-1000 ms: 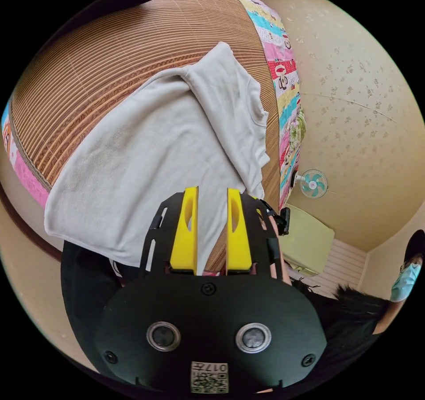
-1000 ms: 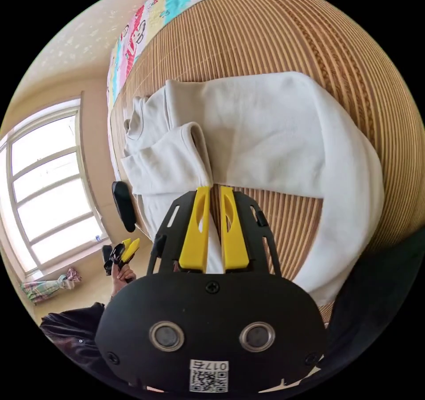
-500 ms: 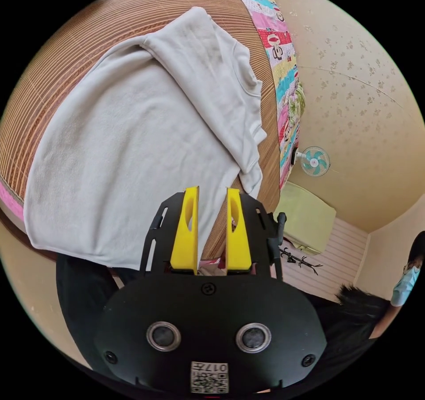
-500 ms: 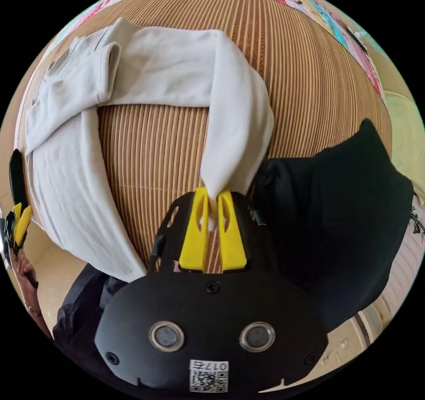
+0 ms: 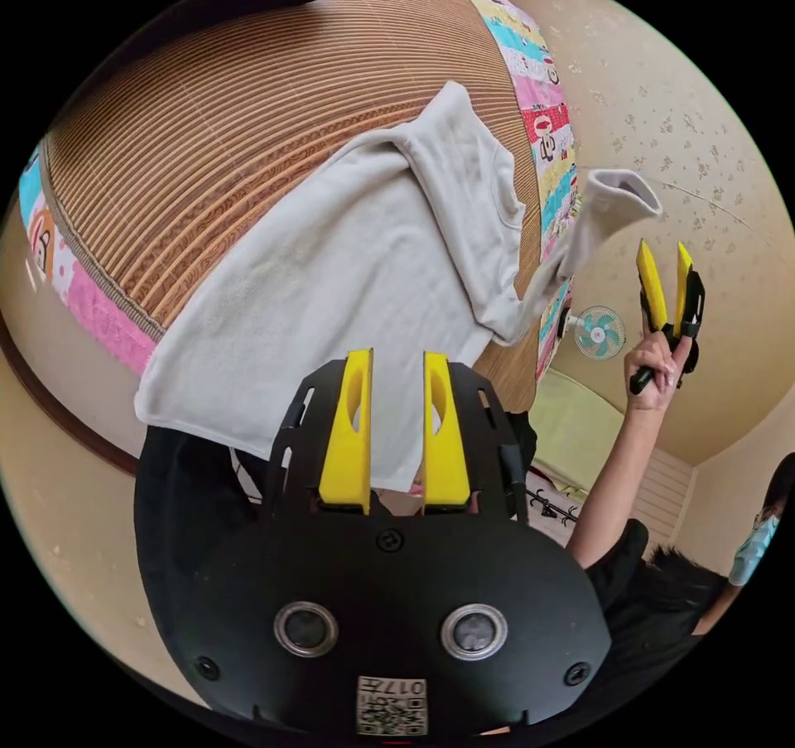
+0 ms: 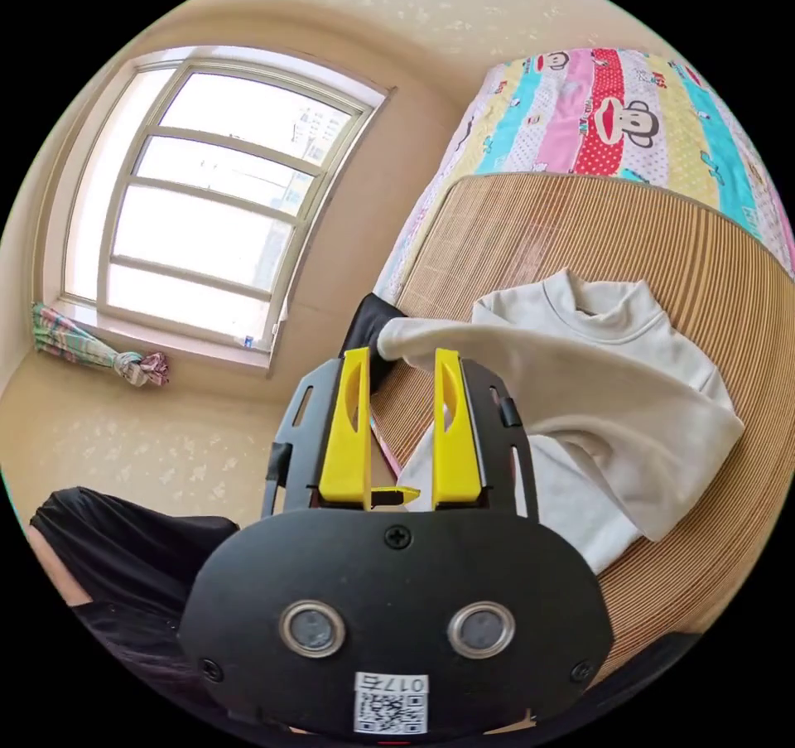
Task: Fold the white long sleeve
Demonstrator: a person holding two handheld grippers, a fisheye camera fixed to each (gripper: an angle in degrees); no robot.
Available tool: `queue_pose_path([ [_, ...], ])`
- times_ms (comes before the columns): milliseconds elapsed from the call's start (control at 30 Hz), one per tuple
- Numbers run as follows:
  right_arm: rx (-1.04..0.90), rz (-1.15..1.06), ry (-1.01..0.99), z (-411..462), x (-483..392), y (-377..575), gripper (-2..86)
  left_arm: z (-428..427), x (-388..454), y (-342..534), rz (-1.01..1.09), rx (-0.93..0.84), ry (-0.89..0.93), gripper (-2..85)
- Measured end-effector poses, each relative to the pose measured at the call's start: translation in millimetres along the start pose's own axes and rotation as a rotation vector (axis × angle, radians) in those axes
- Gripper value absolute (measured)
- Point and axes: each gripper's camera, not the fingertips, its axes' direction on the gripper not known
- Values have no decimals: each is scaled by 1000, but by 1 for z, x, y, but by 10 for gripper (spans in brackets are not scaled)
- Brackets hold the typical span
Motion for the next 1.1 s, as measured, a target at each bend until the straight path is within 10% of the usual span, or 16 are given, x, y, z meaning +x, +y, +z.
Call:
queue_pose_path([
  [400,-223,654,442,-16,134,300,125,-88,-74,-16,280,-256,-357,160],
  [700,-295,837,493,33,139,343,103,-71,-112,-37,289,-498,-411,163],
  [900,-323,769,388,12,129,348,50,-91,-104,-57,335,-652,-274,44],
  [1100,-128,621,125,-62,60,384,33,-189,-71,-46,332,-786,372,40],
])
